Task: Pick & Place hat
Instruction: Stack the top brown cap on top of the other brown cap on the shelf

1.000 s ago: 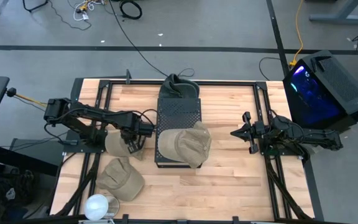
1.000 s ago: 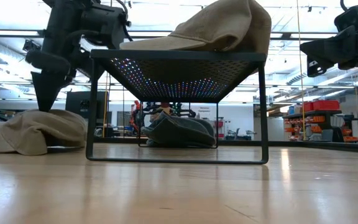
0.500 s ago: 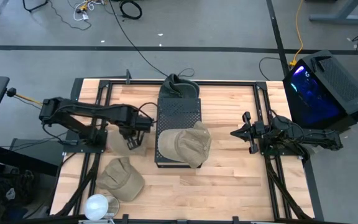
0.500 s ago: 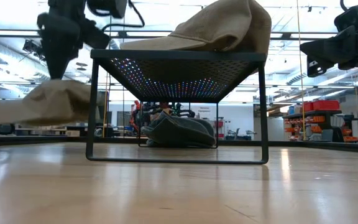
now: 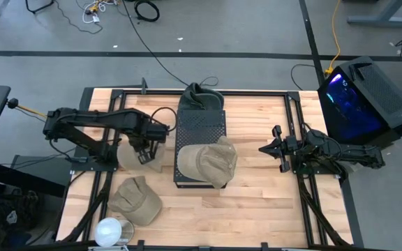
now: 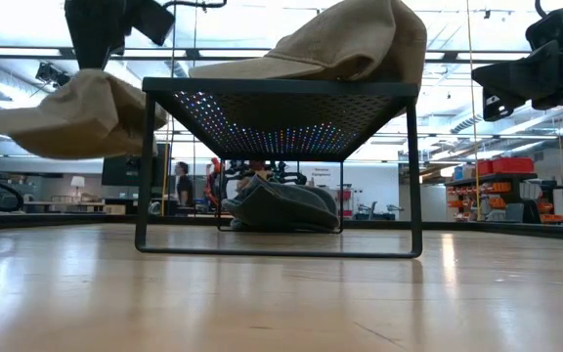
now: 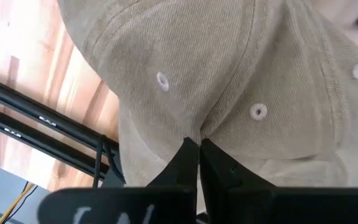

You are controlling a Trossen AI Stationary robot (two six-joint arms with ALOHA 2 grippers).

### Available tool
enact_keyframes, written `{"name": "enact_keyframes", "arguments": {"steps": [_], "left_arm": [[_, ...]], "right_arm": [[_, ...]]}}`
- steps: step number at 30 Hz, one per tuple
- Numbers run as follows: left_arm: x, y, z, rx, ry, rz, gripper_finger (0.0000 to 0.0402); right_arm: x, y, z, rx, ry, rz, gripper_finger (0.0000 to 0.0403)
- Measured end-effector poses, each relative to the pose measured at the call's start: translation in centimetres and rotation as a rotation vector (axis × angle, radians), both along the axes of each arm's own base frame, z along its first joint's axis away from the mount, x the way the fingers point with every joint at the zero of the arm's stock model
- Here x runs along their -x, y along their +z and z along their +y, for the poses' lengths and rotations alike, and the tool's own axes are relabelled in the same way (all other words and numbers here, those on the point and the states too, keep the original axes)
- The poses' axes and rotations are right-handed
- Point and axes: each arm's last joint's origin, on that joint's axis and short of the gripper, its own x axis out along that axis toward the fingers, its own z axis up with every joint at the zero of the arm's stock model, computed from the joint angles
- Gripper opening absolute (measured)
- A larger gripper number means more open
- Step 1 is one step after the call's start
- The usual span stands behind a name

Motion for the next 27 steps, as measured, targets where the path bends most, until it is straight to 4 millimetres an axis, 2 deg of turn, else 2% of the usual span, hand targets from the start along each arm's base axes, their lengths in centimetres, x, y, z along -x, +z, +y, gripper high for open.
{"name": "enact_keyframes", "arguments": {"steps": [6, 19, 27], "left_arm": [[0.0, 2.0, -0.1, 0.043, -0.015, -0.08, 0.0004], [0.2, 6.7, 0.0, 0.017, -0.028, -0.273, 0.0003], [0.0, 10.3, -0.1, 0.018, -0.049, -0.485, 0.0003]], "right_arm": [[0.0, 0.0, 0.0, 0.0, 0.001, -0.001, 0.0007], [0.0, 0.0, 0.0, 0.0, 0.0, -0.001, 0.0007], [0.0, 0.0, 0.0, 0.0, 0.0, -0.001, 0.0007]]}}
